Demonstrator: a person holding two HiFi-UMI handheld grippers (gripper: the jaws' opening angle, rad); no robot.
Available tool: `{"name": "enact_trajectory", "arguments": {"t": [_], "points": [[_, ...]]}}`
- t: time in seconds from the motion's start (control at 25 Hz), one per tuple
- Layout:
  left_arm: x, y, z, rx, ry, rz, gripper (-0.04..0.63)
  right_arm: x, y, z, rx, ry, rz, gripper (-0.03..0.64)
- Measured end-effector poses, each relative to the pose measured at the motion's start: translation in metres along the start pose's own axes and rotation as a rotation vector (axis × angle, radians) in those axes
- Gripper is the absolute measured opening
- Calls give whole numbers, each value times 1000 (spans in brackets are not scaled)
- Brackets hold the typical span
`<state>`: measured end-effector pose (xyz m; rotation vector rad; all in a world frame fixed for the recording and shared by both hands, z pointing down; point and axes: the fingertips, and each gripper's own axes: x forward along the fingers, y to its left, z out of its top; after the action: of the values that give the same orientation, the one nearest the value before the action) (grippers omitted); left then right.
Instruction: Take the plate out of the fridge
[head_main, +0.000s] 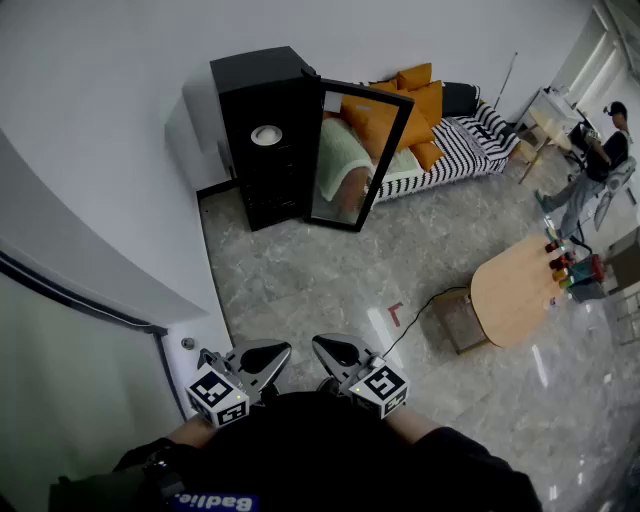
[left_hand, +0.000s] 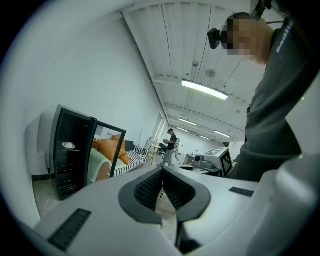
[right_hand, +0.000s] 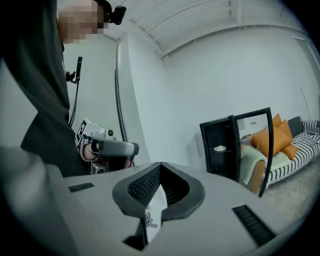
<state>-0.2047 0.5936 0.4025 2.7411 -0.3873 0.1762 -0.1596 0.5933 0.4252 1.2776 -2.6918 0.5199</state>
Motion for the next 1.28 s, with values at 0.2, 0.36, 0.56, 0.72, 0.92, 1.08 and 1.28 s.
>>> {"name": "enact_trajectory", "arguments": {"t": [0.2,0.36,0.56,0.72,0.92,1.08,1.28], "points": [[0,-3,0,5,1,-1,6,-2,1,0,2,-2,3,9],[1,-3,0,6,7,2,8,-2,2,1,6,-4,9,9],[4,0,3,17,-4,20,6,-5,-4,1,8,-15,7,9],[13,8,17,53,-32,51,6,-8,-16,12,3,-45,15,11],[31,5,33,94,-40,98,8,-16,-33,31,-16,-84,43,11],[46,5,45,110,-60,146,8,-21,-56,40,-16,-129,55,11],[60,9,52,97,-77,179,8,-24,-85,49,0,-148,44,11]]}}
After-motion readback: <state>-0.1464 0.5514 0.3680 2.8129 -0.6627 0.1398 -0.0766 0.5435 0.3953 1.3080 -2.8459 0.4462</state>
